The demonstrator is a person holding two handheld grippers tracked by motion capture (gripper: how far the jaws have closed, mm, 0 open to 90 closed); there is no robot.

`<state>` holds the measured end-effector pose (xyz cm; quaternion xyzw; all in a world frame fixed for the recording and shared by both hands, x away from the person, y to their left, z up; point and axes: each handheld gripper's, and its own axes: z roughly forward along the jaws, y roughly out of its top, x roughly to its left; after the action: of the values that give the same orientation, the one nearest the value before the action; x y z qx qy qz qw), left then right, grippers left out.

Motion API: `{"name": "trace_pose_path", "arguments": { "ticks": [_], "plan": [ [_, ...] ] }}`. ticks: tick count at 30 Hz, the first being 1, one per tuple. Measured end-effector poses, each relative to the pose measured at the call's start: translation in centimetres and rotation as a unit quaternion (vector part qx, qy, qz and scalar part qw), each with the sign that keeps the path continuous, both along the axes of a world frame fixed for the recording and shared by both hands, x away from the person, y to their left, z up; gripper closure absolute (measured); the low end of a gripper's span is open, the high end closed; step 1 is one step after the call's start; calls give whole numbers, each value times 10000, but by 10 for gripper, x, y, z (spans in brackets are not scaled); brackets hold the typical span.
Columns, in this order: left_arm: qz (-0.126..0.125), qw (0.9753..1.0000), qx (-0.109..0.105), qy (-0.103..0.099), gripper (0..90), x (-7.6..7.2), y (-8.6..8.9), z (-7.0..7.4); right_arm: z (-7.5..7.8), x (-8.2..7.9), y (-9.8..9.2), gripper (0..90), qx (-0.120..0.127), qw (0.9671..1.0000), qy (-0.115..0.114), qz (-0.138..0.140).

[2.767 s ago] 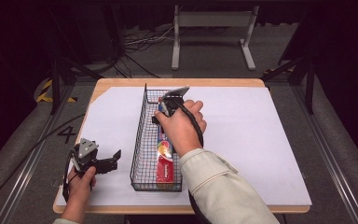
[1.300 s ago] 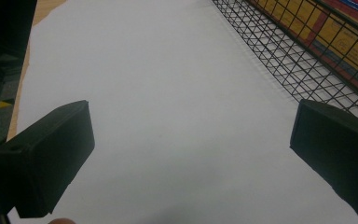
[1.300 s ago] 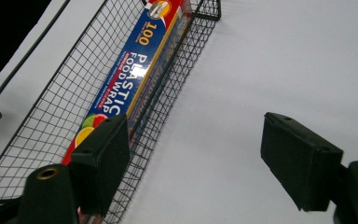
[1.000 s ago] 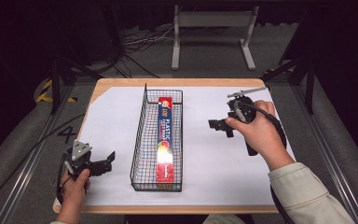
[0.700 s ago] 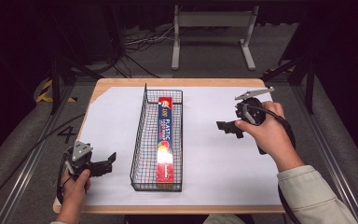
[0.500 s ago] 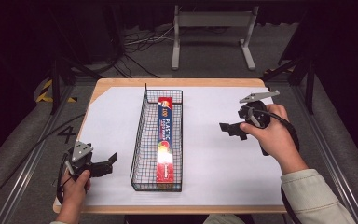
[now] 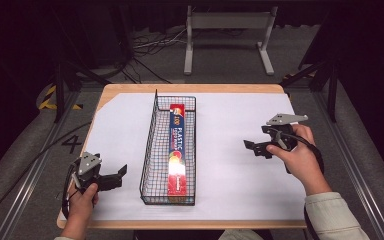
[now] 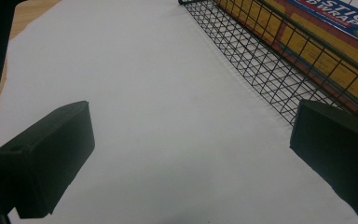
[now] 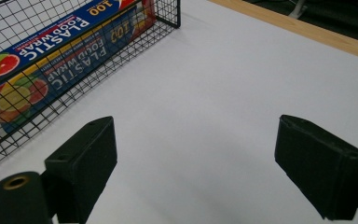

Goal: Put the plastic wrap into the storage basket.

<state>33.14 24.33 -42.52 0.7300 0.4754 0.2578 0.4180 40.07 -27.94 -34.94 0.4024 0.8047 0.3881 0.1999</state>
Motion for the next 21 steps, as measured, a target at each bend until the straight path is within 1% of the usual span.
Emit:
{"name": "trace_pose_path", "arguments": {
  "ticks": [1, 2, 4, 6, 8, 10, 15, 18, 19, 21],
  "plan": [
    [0, 10000, 0, 0, 2, 0, 0, 0, 0, 0, 0, 137, 0, 10000, 0, 0],
    [13, 10000, -11, -14, 2, 0, 0, 0, -4, -1, -3, 137, 40, 10000, -14, -26],
    [47, 10000, -38, -31, 2, -1, 0, 1, -11, -3, -10, 137, 42, 10000, -81, -39],
    [53, 10000, -66, -33, 2, -1, 1, 1, -14, -4, -14, 137, 89, 9999, -104, -44],
    [46, 10000, -70, -38, 2, -1, 1, 1, -19, -5, -18, 131, 113, 9998, -181, -6],
    [40, 10000, -73, -33, 2, -1, 1, 1, -20, -6, -18, 130, 119, 9998, -188, 9],
    [-34, 10000, -53, -28, 2, -2, -1, 0, -34, -10, -24, 122, 165, 9992, -341, 119],
    [-54, 10000, -64, -50, 2, -2, -1, 0, -40, -13, -26, 119, 256, 9989, -378, 102],
    [-48, 10000, -58, -60, 2, -2, -1, 0, -42, -13, -26, 117, 262, 9989, -371, 91],
    [-41, 9999, -95, -55, 2, -3, -1, 0, -47, -15, -28, 114, 264, 9986, -442, 91]
  ]
}}
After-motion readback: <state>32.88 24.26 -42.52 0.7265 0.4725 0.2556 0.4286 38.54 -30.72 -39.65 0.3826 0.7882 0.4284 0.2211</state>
